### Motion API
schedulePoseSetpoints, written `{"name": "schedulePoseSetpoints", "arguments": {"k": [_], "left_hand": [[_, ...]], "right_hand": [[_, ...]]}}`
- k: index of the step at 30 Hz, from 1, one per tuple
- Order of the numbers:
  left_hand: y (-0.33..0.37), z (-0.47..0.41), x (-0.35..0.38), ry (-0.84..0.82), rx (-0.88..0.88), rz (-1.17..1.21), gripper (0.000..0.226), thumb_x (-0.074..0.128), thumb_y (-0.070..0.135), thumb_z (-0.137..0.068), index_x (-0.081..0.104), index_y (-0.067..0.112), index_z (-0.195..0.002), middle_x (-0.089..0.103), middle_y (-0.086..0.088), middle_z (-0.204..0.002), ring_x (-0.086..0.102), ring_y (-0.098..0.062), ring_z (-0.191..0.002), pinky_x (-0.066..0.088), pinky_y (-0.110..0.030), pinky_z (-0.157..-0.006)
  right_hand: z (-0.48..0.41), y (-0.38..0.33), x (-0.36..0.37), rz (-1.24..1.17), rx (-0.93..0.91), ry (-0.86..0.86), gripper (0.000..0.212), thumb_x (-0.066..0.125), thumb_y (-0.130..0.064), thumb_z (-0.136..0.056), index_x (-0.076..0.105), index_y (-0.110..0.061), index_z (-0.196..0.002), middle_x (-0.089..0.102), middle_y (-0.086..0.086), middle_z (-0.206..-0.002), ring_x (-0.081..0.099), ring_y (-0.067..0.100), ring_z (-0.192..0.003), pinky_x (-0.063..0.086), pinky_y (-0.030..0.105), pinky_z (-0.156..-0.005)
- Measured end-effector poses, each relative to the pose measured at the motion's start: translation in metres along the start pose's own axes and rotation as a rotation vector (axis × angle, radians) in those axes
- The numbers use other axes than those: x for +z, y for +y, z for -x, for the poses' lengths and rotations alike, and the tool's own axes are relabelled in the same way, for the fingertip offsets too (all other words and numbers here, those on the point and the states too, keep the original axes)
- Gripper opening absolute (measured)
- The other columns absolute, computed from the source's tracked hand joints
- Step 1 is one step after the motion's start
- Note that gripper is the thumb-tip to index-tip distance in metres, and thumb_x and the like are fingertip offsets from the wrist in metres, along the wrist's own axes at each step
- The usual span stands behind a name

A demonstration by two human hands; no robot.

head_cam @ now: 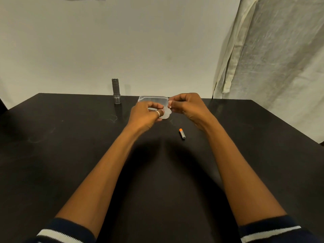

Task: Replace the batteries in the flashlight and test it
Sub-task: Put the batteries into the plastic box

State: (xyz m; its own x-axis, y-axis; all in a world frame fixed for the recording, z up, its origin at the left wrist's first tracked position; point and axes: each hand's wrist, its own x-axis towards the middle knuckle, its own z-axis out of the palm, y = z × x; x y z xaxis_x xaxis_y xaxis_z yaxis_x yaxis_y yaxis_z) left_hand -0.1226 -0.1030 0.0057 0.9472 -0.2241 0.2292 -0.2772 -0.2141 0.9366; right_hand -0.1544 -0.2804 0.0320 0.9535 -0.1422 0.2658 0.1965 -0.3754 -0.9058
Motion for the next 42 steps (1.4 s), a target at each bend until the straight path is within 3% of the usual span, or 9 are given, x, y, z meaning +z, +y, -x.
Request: {"name": "schedulePoseSetpoints", "arguments": {"k": [3,7,11,15,20,24,32,37,42], "left_hand": [[-0.003,-0.017,-0.007,0.062,0.032,-0.045,0.014,0.073,0.007,-0.091,0.077,0.013,-0.103,0.074,-0.004,-0.107,0.071,-0.018,-0.099,0.063,-0.029,-0.080],[-0.006,-0.046,-0.018,0.138,0.155,-0.255,0.024,0.072,0.013,-0.093,0.074,0.014,-0.116,0.075,-0.004,-0.114,0.070,-0.016,-0.103,0.057,-0.034,-0.097],[-0.008,-0.075,-0.023,0.132,0.240,-0.411,0.030,0.076,0.020,-0.090,0.073,0.018,-0.120,0.076,-0.002,-0.113,0.071,-0.013,-0.102,0.053,-0.027,-0.096],[-0.017,-0.100,-0.023,0.050,0.156,-0.575,0.022,0.076,0.023,-0.089,0.077,0.024,-0.111,0.077,0.003,-0.109,0.069,-0.016,-0.106,0.054,-0.037,-0.096],[-0.020,-0.107,-0.019,-0.066,-0.001,-0.708,0.019,0.074,0.018,-0.086,0.079,0.035,-0.094,0.076,0.006,-0.108,0.064,-0.022,-0.109,0.048,-0.051,-0.102],[-0.020,-0.104,-0.022,-0.143,-0.058,-0.720,0.027,0.069,0.011,-0.084,0.079,0.037,-0.086,0.075,0.007,-0.110,0.064,-0.022,-0.110,0.052,-0.048,-0.099],[-0.020,-0.095,-0.027,-0.179,-0.075,-0.725,0.028,0.070,0.013,-0.088,0.080,0.038,-0.097,0.073,0.006,-0.117,0.064,-0.022,-0.111,0.054,-0.047,-0.099],[-0.021,-0.097,-0.031,-0.176,-0.018,-0.630,0.036,0.071,0.011,-0.090,0.074,0.028,-0.121,0.070,0.001,-0.130,0.063,-0.022,-0.118,0.052,-0.041,-0.103],[-0.023,-0.096,-0.033,-0.059,0.049,-0.578,0.048,0.061,-0.001,-0.087,0.073,0.027,-0.124,0.067,-0.001,-0.135,0.061,-0.024,-0.122,0.052,-0.032,-0.093]], "right_hand": [[-0.016,0.000,0.011,0.105,-0.038,0.063,0.018,0.072,-0.004,-0.091,0.075,-0.006,-0.108,0.075,0.006,-0.104,0.074,0.019,-0.092,0.063,0.029,-0.085],[-0.039,0.000,0.022,0.259,-0.089,0.064,0.038,0.075,-0.005,-0.087,0.067,-0.015,-0.123,0.071,-0.002,-0.106,0.070,0.010,-0.093,0.058,0.019,-0.078],[-0.064,0.003,0.028,0.349,-0.124,0.035,0.043,0.077,-0.001,-0.083,0.065,-0.013,-0.123,0.073,-0.001,-0.097,0.071,0.009,-0.086,0.053,0.013,-0.074],[-0.088,0.008,0.032,0.512,-0.174,-0.047,0.038,0.077,-0.001,-0.084,0.067,-0.015,-0.118,0.076,-0.001,-0.098,0.070,0.009,-0.088,0.046,0.007,-0.073],[-0.100,0.015,0.039,0.712,-0.142,-0.212,0.036,0.074,0.002,-0.083,0.069,-0.014,-0.114,0.078,0.003,-0.102,0.069,0.010,-0.086,0.050,0.013,-0.074],[-0.098,0.017,0.040,0.738,-0.107,-0.259,0.028,0.072,0.000,-0.084,0.070,-0.019,-0.105,0.077,0.000,-0.097,0.073,0.014,-0.091,0.059,0.034,-0.088],[-0.092,0.012,0.041,0.699,-0.078,-0.387,0.029,0.071,0.006,-0.084,0.070,-0.017,-0.101,0.078,0.002,-0.096,0.071,0.005,-0.083,0.051,0.015,-0.073],[-0.095,0.014,0.044,0.716,-0.110,-0.338,0.032,0.073,0.006,-0.083,0.070,-0.018,-0.105,0.078,-0.001,-0.094,0.071,0.005,-0.082,0.055,0.024,-0.081],[-0.095,0.012,0.046,0.757,-0.130,-0.335,0.035,0.078,0.002,-0.080,0.071,-0.019,-0.107,0.079,-0.004,-0.093,0.071,0.007,-0.085,0.057,0.031,-0.089]]}}
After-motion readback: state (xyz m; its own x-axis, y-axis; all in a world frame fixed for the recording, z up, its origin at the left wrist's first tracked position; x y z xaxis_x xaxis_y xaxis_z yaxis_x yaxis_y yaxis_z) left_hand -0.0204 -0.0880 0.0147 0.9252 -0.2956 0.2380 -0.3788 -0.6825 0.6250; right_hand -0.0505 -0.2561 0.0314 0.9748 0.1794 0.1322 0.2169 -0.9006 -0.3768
